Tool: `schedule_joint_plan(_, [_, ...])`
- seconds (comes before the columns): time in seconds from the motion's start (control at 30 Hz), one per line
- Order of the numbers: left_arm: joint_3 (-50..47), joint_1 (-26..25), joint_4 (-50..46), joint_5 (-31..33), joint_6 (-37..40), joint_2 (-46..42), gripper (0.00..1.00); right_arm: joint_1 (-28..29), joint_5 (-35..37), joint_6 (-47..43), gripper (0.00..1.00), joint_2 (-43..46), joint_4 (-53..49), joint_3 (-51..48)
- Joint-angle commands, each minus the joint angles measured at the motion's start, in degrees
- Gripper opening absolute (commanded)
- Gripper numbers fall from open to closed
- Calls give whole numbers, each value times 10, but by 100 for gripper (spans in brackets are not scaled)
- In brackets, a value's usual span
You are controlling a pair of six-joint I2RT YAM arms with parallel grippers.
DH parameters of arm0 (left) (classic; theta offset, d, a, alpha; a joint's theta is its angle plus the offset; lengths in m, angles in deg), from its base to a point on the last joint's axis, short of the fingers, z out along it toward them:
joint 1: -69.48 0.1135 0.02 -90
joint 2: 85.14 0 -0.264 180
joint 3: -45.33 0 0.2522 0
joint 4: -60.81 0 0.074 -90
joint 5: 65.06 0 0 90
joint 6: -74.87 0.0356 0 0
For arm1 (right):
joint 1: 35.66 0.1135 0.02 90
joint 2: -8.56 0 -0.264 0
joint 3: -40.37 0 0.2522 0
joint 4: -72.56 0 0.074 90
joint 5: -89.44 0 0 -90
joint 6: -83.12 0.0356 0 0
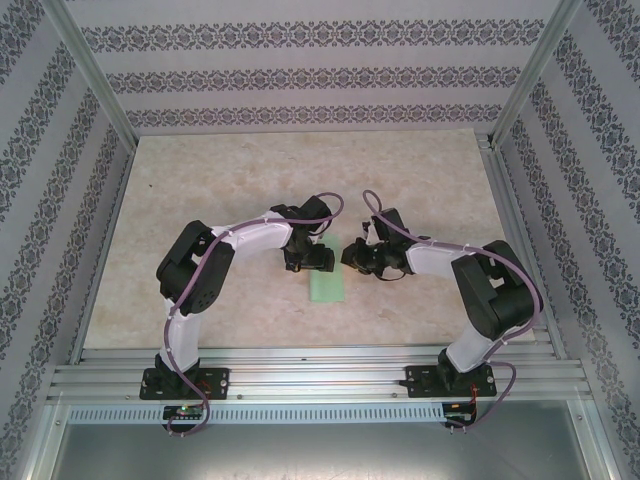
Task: Fold a paper plane with a square sheet of paper (fold left side to right side)
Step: Hold the square sheet of paper at the center of the table.
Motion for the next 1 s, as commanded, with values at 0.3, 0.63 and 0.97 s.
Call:
schedule_joint_plan(0.3, [-6,-31,58,-32,18,57,70,18,6,16,15,-19,13,24])
schedule_joint_plan(0.63, [-2,-34,56,-33,23,62,70,11,16,16,15,-5,0,21])
schedule_joint_plan(0.97, [-1,-34,54,-30,23,62,70,22,10,22,14,-39,-9,32])
